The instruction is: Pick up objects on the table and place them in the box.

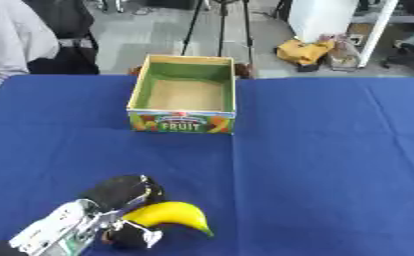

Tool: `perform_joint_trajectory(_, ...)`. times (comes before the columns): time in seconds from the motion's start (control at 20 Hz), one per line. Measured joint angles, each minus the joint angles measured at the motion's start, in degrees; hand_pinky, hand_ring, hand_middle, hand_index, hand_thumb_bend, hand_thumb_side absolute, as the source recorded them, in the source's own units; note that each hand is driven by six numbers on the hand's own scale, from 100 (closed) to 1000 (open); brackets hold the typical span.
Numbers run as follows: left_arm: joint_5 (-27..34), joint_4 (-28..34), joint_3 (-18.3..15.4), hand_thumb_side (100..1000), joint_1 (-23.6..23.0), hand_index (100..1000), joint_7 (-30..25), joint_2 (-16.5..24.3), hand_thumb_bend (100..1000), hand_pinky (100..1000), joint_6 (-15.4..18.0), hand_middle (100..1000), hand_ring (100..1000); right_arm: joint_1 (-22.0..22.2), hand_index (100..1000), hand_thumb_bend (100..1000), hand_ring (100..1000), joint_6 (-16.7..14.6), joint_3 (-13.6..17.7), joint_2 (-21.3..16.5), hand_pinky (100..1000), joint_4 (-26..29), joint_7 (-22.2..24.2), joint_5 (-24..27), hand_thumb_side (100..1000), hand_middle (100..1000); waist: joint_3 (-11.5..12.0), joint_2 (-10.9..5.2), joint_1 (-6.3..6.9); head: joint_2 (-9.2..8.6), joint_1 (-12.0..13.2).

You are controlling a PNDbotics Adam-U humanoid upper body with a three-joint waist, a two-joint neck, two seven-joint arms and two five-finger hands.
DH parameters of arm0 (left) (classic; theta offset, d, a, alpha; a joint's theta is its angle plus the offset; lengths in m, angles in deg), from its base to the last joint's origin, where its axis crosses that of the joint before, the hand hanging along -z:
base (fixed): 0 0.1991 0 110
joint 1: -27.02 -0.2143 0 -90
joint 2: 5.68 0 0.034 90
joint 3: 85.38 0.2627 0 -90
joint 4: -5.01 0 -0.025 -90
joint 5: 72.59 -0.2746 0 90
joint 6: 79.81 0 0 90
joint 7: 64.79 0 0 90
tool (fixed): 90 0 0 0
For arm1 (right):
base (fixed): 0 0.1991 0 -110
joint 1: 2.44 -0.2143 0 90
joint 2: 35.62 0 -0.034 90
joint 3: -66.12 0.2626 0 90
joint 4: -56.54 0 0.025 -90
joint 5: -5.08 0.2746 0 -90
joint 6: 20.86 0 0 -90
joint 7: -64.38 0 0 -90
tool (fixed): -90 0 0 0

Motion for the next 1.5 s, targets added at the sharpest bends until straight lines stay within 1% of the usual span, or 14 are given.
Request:
perform_joint_trajectory(0.45, -0.1, -0.3, -0.1, 373, 0.3, 660, 0.5, 0.0, 185, 201, -0.2, 506, 531, -0.1, 931, 100, 891, 0.1, 0.0, 0.0, 866, 0.0, 0.1, 0.0, 1000, 572, 0.0, 0.01, 0.09, -0.20, 0.0)
perform_joint_trajectory(0.5, -0.1, -0.3, -0.1, 381, 0.4, 659, 0.5, 0.0, 167, 200, -0.2, 502, 530, -0.1, 931, 100, 891, 0.1, 0.0, 0.0, 867, 0.0, 0.1, 0.0, 1000, 572, 0.0, 0.01, 0.09, -0.24, 0.0)
perform_joint_trajectory(0.55, -0.3, -0.3, -0.1, 370, 0.4, 658, 0.5, 0.0, 179, 200, -0.2, 501, 530, -0.1, 931, 100, 891, 0.1, 0.0, 0.0, 867, 0.0, 0.1, 0.0, 1000, 572, 0.0, 0.01, 0.09, -0.31, 0.0)
perform_joint_trajectory(0.8, -1.0, -0.2, -0.2, 370, 0.6, 650, 0.3, 0.0, 168, 192, -0.3, 495, 523, -0.1, 931, 100, 892, 0.1, 0.0, 0.0, 867, 0.0, 0.2, 0.0, 1000, 573, 0.3, 0.00, 0.12, -0.37, 0.0)
perform_joint_trajectory(0.9, -1.1, 0.1, -0.5, 379, 0.9, 647, 0.2, 0.1, 158, 189, -0.5, 493, 521, -0.1, 931, 100, 892, 0.2, 0.0, 0.0, 867, 0.0, 0.2, 0.1, 1000, 573, 0.3, -0.01, 0.15, -0.40, 0.0)
perform_joint_trajectory(1.0, -1.1, 0.4, -0.5, 371, 1.0, 646, -0.1, 0.1, 169, 187, -0.6, 491, 520, -0.1, 931, 100, 892, 0.2, 0.0, 0.0, 867, 0.0, 0.2, 0.1, 1000, 574, 0.3, -0.02, 0.17, -0.41, 0.0)
perform_joint_trajectory(1.5, -1.0, 2.2, -0.8, 371, 2.7, 640, -2.1, 0.8, 168, 182, -1.3, 486, 514, -0.1, 932, 100, 893, 0.2, 0.0, 0.0, 868, 0.0, 0.2, 0.2, 1000, 574, 0.3, -0.21, 0.35, -0.41, 0.0)
